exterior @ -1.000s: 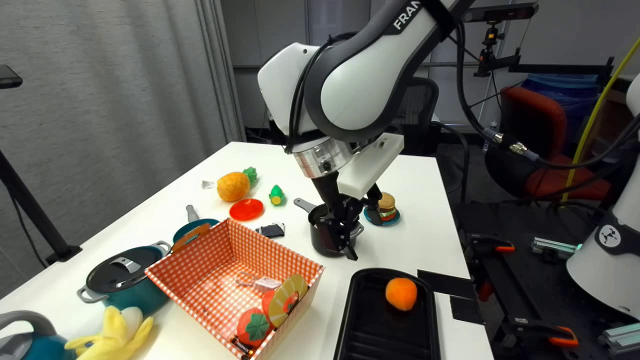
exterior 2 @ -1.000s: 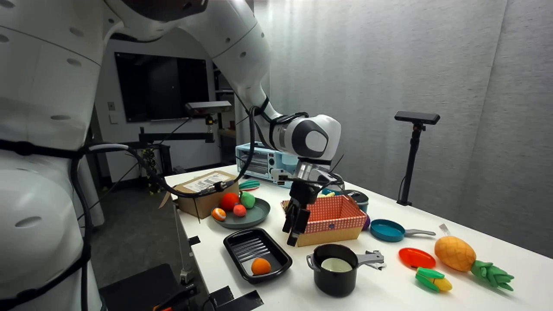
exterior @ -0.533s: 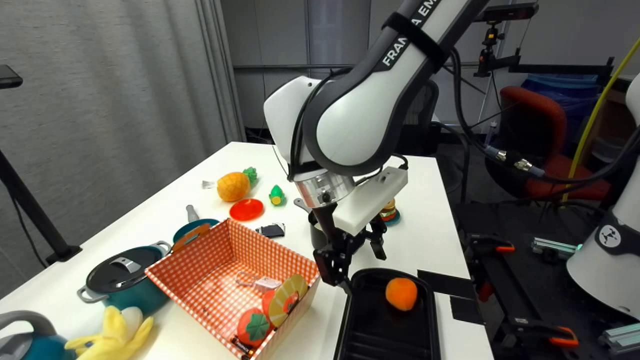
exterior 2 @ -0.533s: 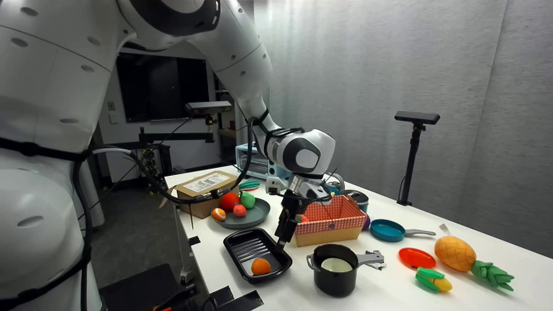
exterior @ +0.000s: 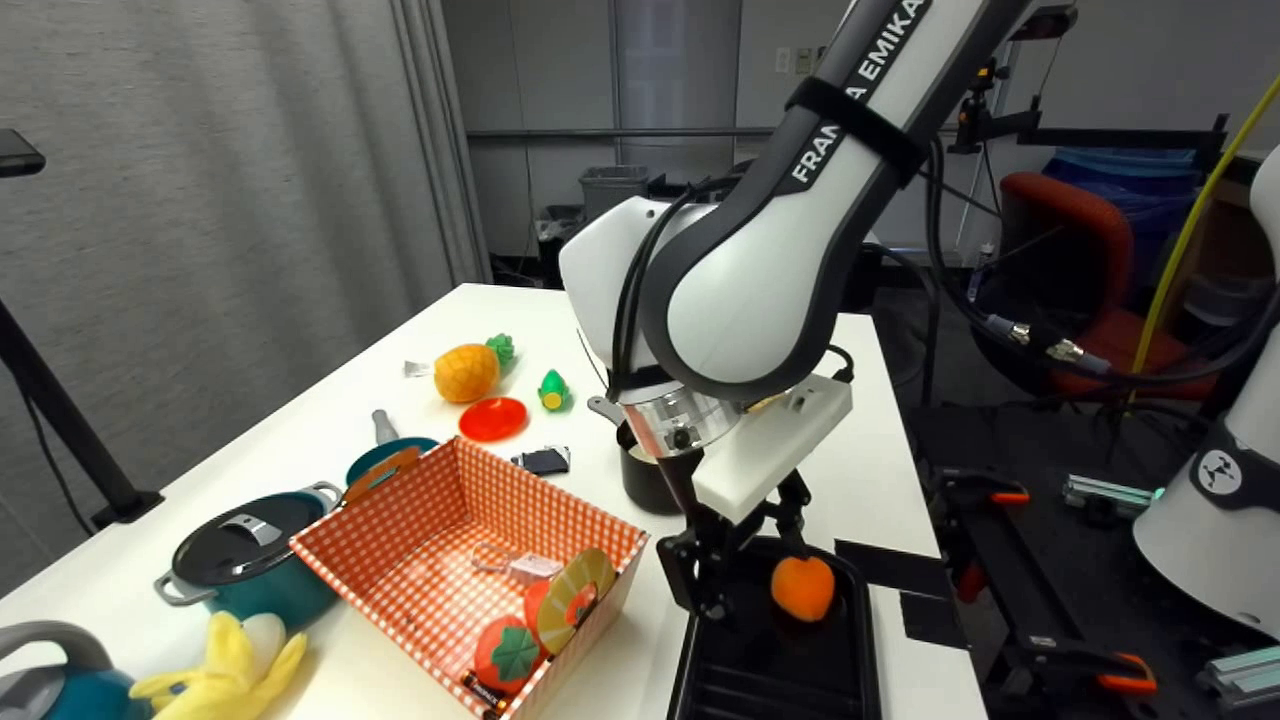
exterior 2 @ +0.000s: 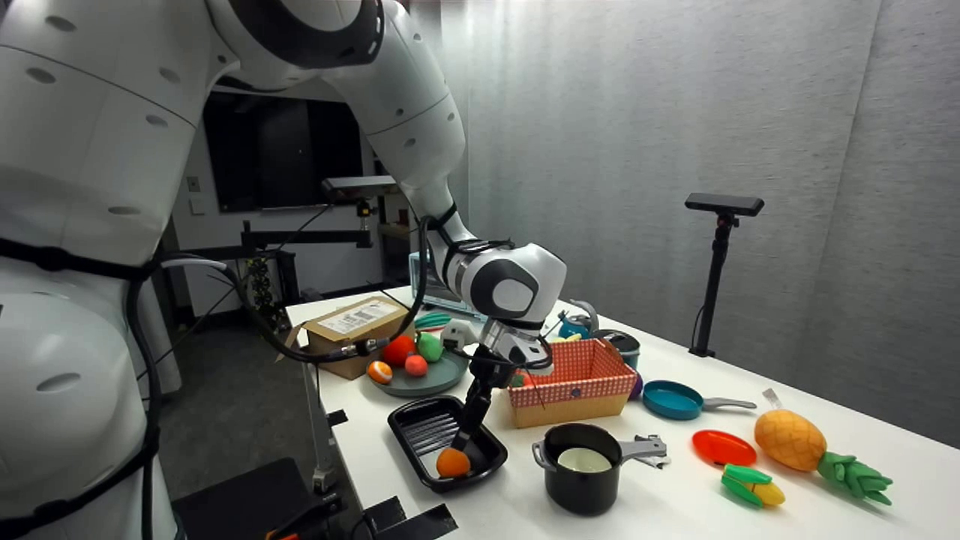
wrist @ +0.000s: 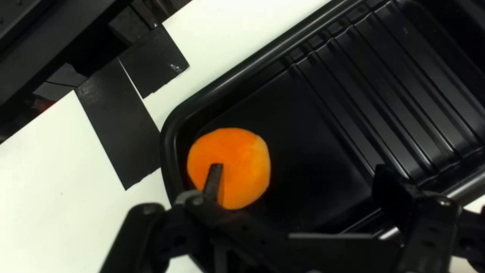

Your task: Remove the pot from the box and pick up the orange plush toy

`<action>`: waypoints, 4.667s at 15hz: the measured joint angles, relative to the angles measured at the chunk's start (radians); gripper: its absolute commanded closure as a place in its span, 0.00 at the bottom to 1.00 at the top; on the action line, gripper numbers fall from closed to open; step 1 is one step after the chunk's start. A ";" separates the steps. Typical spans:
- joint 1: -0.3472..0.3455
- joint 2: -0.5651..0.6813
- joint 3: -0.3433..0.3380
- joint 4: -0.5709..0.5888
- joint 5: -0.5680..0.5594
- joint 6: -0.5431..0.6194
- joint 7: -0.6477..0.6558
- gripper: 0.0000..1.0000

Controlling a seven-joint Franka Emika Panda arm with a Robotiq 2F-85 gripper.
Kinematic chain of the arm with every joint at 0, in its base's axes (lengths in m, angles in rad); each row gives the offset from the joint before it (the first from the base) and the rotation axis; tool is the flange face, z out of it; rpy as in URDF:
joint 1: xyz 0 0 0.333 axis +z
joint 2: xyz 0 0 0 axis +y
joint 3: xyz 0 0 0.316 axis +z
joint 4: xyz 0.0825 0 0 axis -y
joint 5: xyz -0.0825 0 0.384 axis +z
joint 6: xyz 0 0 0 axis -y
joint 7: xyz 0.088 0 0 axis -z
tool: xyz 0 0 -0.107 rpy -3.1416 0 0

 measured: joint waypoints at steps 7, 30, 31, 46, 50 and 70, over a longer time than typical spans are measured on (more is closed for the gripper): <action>0.000 -0.002 0.000 -0.061 0.022 0.031 0.015 0.00; -0.023 -0.029 -0.065 -0.164 0.062 0.099 0.042 0.57; -0.024 -0.034 -0.069 -0.170 0.062 0.099 0.042 0.62; -0.033 -0.110 -0.085 -0.197 0.052 0.082 0.059 0.69; -0.026 -0.110 -0.067 -0.156 0.048 0.082 0.059 0.37; 0.018 0.005 0.064 0.083 0.023 0.001 0.024 0.00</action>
